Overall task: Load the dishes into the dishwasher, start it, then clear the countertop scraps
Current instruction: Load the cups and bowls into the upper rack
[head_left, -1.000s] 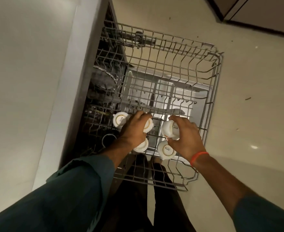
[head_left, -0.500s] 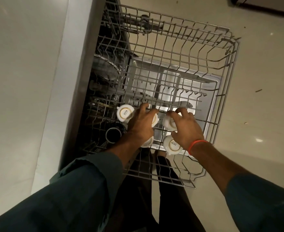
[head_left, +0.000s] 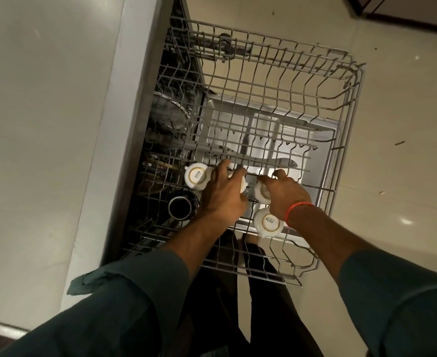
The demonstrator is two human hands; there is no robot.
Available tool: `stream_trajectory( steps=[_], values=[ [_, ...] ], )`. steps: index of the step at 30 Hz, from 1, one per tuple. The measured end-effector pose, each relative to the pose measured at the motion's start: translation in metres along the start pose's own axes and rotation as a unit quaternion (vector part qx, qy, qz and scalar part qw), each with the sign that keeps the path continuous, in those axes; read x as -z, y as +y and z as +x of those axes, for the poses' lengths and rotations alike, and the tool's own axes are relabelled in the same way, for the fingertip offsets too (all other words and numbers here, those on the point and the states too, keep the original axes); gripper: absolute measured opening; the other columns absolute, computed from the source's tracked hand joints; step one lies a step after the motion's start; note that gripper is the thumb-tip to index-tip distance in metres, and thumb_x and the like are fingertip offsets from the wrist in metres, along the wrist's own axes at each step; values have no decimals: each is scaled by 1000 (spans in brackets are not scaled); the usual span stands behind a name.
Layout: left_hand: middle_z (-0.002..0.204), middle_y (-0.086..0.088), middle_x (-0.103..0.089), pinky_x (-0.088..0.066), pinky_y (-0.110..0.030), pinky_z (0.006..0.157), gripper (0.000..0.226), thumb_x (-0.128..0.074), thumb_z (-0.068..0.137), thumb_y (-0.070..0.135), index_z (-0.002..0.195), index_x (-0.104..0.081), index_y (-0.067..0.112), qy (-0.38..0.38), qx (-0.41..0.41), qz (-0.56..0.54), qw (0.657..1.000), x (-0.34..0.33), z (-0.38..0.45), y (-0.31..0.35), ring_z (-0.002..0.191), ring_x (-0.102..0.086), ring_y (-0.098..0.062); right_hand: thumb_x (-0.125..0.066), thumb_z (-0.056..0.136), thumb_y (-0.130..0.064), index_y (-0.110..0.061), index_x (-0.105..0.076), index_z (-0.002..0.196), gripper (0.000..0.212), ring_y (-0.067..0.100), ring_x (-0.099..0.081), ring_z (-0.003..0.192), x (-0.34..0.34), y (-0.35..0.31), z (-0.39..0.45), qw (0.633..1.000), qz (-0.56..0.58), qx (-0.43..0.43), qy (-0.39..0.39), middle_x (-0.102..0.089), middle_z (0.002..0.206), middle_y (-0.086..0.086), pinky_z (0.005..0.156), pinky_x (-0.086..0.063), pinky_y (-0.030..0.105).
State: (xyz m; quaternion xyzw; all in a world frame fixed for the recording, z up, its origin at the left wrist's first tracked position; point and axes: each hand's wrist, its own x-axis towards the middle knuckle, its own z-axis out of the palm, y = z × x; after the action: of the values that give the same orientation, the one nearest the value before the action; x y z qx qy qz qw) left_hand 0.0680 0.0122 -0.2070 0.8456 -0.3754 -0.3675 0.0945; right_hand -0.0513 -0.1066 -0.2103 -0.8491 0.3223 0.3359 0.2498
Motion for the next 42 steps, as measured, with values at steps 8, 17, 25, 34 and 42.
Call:
stream_trajectory(
  steps=[8,17,25,34,42],
  values=[
    [165,9,-4,-42,-45,117,72,-76,84,14,145,-43,34,18,-4,-90,996,13,-52,23,155,-17,-24,-69,88,-21,-24,-41,150,69,41,-47,132,12,16,-39,990,115,-6,84,-41,150,17,106,-46,45],
    [163,-1,-17,-34,-38,120,65,-70,92,23,151,-42,26,39,-3,-74,996,73,-136,48,147,-31,-25,-71,90,-27,-24,-47,147,63,28,-45,134,33,18,-121,947,268,36,173,-50,140,14,106,-32,24],
    [135,12,-57,-52,-46,103,51,-57,99,50,147,-40,43,73,6,-223,972,94,-209,75,121,-59,-10,-66,96,-33,-27,-40,151,61,17,-39,139,78,-10,-183,916,320,110,218,-42,149,4,104,-24,18],
    [60,23,-59,-36,-10,53,39,-44,109,37,73,-55,26,222,43,-286,931,145,-277,99,55,-53,3,-65,94,-42,-37,-41,150,60,9,-39,137,126,-55,-232,879,355,209,239,-40,152,-5,109,-32,27],
    [96,12,-65,-51,-18,74,29,-59,101,8,119,-60,30,326,9,-357,875,175,-318,68,91,-63,-7,-61,93,-51,-41,-42,147,58,7,-42,137,145,-134,-248,858,338,315,226,-40,153,-10,108,-41,32]
  ],
)
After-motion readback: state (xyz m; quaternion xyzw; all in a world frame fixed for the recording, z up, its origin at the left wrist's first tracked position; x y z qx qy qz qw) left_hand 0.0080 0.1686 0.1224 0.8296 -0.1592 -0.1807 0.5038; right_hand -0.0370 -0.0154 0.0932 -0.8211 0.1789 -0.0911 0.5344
